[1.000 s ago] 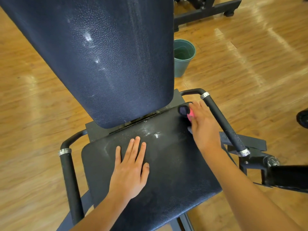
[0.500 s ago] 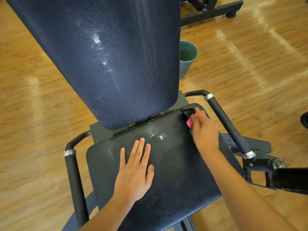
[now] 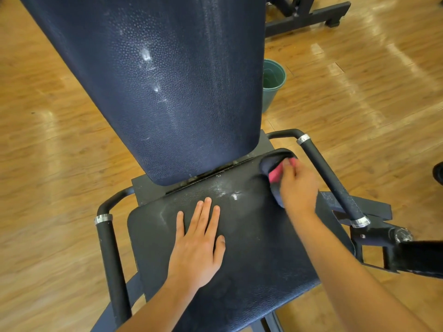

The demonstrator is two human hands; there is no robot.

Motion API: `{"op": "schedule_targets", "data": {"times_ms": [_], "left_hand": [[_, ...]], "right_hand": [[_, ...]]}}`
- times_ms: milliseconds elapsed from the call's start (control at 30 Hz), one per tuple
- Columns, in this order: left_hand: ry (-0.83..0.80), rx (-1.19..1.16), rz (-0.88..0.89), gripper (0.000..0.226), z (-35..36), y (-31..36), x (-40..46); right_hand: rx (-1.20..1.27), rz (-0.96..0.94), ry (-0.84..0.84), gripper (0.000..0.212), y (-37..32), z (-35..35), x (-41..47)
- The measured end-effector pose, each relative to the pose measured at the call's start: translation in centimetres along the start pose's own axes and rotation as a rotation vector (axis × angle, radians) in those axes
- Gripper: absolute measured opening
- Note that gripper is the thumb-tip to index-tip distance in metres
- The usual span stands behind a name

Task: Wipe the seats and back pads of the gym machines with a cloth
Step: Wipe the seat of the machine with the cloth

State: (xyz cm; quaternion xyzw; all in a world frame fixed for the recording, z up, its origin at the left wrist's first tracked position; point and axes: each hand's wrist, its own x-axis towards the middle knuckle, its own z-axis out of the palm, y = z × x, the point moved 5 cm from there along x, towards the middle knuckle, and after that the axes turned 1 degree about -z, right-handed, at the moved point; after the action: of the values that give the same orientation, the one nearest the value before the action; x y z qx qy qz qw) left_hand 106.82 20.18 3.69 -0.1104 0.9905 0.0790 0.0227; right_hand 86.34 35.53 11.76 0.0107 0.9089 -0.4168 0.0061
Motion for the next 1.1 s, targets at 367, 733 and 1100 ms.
{"op": "schedule_targets", "data": {"times_ms": [367, 733, 1100], "left_hand": [[-0.012, -0.007, 0.001, 0.064, 0.0, -0.1, 0.1], [-0.033, -0.001, -0.004, 0.065, 0.3, -0.4, 0.0], [-0.061, -0.033, -0.273, 0.066, -0.4, -2.4, -7.4]], "right_hand": [[-0.500, -0.538, -0.340, 0.035, -1.9, 8.3, -8.1], [-0.416, -0.252, -0.292, 0.032, -2.9, 7.4, -6.0], [-0.139, -0.202, -0.338, 0.037, -3.8, 6.3, -6.5]]}}
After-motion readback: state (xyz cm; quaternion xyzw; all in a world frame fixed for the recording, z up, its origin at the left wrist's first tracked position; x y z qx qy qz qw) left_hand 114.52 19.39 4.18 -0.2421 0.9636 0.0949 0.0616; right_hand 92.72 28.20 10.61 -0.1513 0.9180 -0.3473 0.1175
